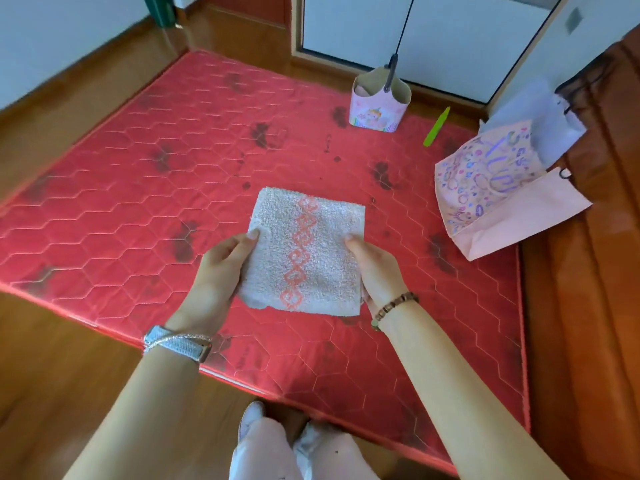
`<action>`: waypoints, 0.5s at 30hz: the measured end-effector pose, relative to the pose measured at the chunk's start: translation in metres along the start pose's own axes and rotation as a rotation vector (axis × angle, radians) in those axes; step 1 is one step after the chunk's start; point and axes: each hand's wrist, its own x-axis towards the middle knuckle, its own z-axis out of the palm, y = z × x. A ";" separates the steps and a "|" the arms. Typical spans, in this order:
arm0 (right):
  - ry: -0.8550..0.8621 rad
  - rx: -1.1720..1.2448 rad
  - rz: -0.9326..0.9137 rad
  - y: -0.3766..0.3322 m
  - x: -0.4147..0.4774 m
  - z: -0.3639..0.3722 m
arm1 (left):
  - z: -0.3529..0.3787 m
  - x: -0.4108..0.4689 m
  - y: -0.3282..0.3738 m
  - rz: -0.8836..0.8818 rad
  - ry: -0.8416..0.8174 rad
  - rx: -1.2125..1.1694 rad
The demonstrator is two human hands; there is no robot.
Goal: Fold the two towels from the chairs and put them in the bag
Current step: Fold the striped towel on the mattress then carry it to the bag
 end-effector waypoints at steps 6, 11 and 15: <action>-0.069 -0.052 -0.025 -0.014 -0.011 0.051 | -0.055 -0.022 0.004 -0.014 0.100 -0.094; -0.172 -0.150 -0.020 -0.015 -0.025 0.109 | -0.119 -0.044 -0.001 -0.035 0.179 -0.153; -0.285 -0.199 0.004 -0.013 -0.043 0.171 | -0.184 -0.062 -0.006 -0.035 0.251 -0.181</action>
